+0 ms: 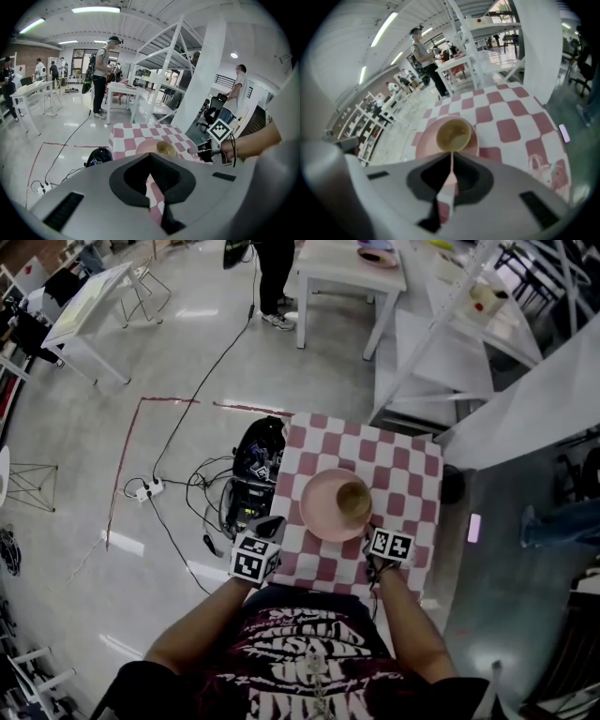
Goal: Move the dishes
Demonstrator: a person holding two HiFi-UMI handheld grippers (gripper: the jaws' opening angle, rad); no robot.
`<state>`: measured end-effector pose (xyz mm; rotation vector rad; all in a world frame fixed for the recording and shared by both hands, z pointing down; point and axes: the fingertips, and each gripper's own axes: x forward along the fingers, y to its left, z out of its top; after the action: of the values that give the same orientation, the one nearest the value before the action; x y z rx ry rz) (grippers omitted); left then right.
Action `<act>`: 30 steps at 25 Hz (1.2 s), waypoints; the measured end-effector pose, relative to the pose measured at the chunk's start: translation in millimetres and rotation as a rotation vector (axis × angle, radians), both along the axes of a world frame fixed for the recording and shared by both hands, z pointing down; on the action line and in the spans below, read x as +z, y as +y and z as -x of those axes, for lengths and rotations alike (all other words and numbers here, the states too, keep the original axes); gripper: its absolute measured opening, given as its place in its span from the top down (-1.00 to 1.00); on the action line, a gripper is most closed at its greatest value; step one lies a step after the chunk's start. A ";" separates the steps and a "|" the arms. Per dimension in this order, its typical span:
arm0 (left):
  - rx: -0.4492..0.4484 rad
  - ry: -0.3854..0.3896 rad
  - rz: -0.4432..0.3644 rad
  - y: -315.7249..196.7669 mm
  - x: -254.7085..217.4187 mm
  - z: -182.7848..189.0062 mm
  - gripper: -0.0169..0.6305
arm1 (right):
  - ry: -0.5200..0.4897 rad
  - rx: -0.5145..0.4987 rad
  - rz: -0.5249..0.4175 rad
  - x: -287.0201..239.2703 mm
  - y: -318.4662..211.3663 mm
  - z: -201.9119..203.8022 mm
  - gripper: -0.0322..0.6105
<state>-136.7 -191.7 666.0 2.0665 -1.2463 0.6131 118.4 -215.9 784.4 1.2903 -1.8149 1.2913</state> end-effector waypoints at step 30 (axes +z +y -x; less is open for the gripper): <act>-0.085 -0.042 0.096 37.5 30.0 43.4 0.87 | -0.082 0.227 0.163 84.0 -40.9 9.3 0.40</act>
<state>-180.1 -154.2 696.0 1.9208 -1.2959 0.6671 109.1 -256.9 868.4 1.4005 -1.6142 1.5999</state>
